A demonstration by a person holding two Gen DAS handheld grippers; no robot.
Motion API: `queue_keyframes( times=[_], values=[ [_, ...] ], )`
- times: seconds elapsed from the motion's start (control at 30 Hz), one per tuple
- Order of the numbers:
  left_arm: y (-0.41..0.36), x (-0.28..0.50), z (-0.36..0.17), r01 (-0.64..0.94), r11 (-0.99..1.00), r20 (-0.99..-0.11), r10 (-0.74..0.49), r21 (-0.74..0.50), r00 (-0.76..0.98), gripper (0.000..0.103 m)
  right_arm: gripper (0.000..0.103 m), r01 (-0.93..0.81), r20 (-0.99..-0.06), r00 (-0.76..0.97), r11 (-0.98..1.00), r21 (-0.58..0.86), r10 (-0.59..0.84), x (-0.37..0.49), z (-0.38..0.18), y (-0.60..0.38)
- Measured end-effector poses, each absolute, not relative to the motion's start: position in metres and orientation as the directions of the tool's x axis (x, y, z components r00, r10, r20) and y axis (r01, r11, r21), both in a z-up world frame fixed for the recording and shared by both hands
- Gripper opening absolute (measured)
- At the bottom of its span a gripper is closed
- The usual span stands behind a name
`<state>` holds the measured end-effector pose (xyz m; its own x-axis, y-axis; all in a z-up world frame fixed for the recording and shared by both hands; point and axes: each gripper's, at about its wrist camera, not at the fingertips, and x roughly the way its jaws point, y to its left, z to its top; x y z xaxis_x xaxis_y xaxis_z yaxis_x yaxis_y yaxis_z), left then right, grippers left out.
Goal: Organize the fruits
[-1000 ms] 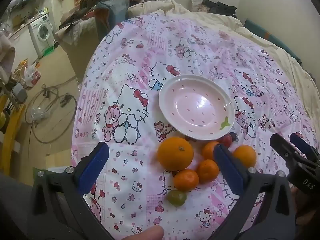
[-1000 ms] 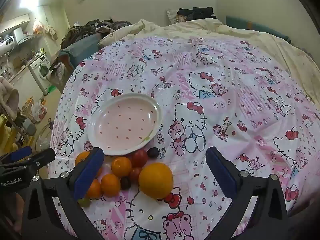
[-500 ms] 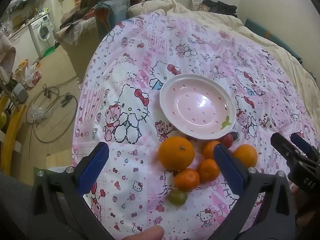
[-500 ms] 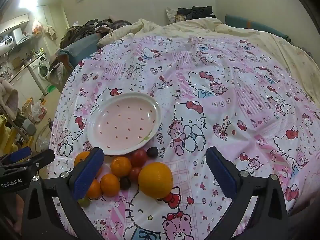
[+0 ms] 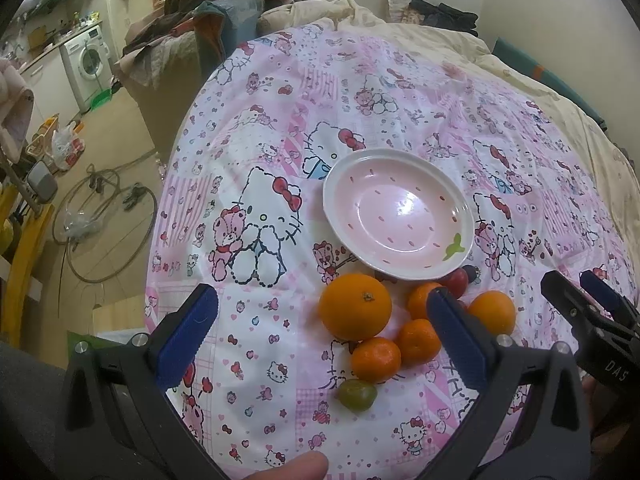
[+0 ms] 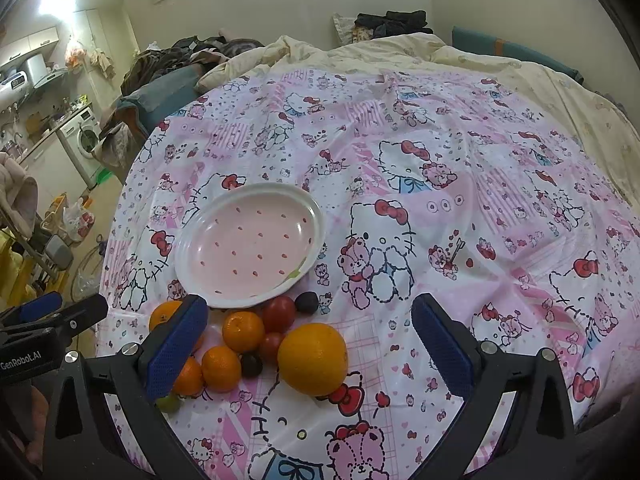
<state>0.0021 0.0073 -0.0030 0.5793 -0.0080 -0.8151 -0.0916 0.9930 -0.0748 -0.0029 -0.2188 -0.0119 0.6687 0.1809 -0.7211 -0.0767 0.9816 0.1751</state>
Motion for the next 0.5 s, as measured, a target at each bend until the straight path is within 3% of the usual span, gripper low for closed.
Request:
queue_keyframes(
  times=[0.5],
  values=[
    [0.0088,0.0032,-0.0029,-0.094,0.993,-0.815,-0.007,-0.075,0.579,0.103,0.103,-0.076,-0.72,0.67,0.981,0.177,0.182,-0.0027,-0.0103,-0.2195]
  ],
)
